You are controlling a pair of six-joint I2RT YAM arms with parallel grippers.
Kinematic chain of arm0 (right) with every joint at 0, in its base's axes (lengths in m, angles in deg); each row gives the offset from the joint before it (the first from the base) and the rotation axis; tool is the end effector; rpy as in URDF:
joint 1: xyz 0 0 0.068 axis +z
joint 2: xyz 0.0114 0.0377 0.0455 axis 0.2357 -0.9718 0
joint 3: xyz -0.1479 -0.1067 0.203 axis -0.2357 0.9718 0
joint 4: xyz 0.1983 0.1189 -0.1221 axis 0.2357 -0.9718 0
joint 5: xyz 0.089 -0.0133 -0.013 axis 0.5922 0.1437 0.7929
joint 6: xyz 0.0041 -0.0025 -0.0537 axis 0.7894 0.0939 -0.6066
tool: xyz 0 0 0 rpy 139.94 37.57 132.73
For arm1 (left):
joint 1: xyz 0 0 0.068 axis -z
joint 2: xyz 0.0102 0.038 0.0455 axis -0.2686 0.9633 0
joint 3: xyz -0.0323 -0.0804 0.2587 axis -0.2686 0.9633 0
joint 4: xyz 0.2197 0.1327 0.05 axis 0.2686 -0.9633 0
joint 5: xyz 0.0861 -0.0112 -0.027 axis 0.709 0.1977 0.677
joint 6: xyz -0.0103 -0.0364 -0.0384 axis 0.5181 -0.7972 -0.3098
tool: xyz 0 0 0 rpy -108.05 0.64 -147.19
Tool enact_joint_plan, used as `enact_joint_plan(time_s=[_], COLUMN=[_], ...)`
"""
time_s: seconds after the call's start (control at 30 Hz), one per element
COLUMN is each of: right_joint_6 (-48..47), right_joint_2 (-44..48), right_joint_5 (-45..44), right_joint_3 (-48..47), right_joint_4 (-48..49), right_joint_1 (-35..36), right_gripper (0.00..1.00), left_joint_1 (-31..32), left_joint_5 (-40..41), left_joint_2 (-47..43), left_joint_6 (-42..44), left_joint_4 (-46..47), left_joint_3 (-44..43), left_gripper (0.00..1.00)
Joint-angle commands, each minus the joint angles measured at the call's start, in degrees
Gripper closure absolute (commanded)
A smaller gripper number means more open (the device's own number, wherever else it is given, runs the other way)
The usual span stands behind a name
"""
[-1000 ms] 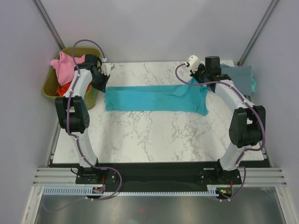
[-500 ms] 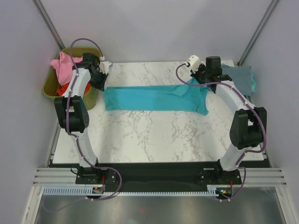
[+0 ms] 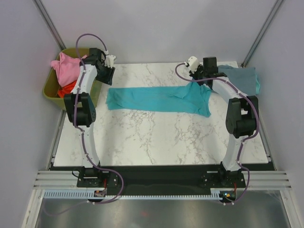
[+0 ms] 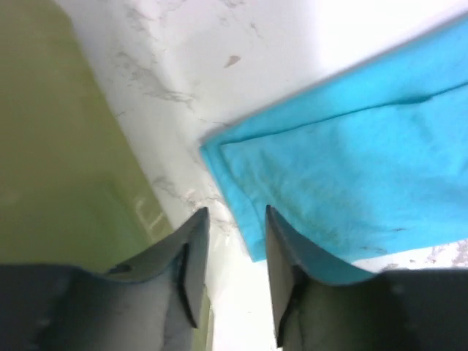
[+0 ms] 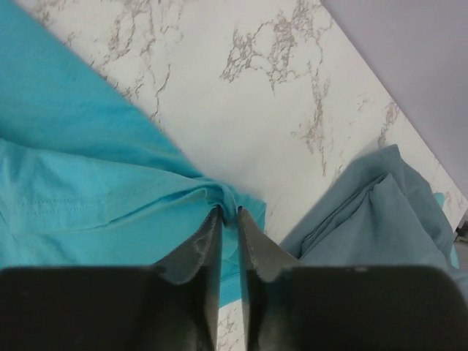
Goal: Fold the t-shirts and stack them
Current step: Fold the tshirt
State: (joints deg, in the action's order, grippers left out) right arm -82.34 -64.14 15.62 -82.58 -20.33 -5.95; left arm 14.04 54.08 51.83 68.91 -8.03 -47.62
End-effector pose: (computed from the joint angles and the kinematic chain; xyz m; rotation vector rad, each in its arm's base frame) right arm 0.4562 0.0679 0.2387 -0.9633 2.0307 -0.0867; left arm 0.4962 0.0065 0.2526 0.5734 2.5190 -0.0870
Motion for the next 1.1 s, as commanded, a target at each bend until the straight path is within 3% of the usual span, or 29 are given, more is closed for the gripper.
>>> enact_joint_plan(time_s=[0.0,0.1,0.2,0.37,0.57,0.7,1.07], right_joint_6=[2.5,3.8,4.9,9.0,17.3,18.7,22.8], right_joint_2=[0.0,1.0,3.6,8.9,12.7,13.8,9.5], right_joint_5=[-0.8,-1.9,-3.7,-3.3,0.5,1.6,5.1], right_joint_3=[-3.3,-2.9,-1.3,2.6,6.7,10.0,11.6], right_joint_4=[3.6,4.3,5.0,5.1,1.9,1.1,-2.4], right_joint_1=[-0.1,-0.1,-0.2,-0.1,-0.2,-0.2,-0.7], right_gripper=[0.77,0.52,0.44,0.42,0.41,0.42,0.43], left_joint_1=[-1.3,-1.4,-1.3,-1.1,-1.1,-1.1,-0.7], left_joint_5=[4.9,5.9,4.4,1.8,0.0,0.0,0.2], left_joint_2=[3.0,2.0,-2.3,-8.1,-5.3,-5.8,-0.6], left_joint_6=[-2.3,-4.1,-4.8,-4.8,-5.2,-5.4,-6.5], left_joint_4=[-0.1,0.1,0.5,-0.3,-11.4,-11.1,-10.4], left_joint_3=[-0.6,0.1,2.9,9.4,7.9,11.5,10.9], left_gripper=[0.50,0.38,0.28,0.25,0.32,0.35,0.39])
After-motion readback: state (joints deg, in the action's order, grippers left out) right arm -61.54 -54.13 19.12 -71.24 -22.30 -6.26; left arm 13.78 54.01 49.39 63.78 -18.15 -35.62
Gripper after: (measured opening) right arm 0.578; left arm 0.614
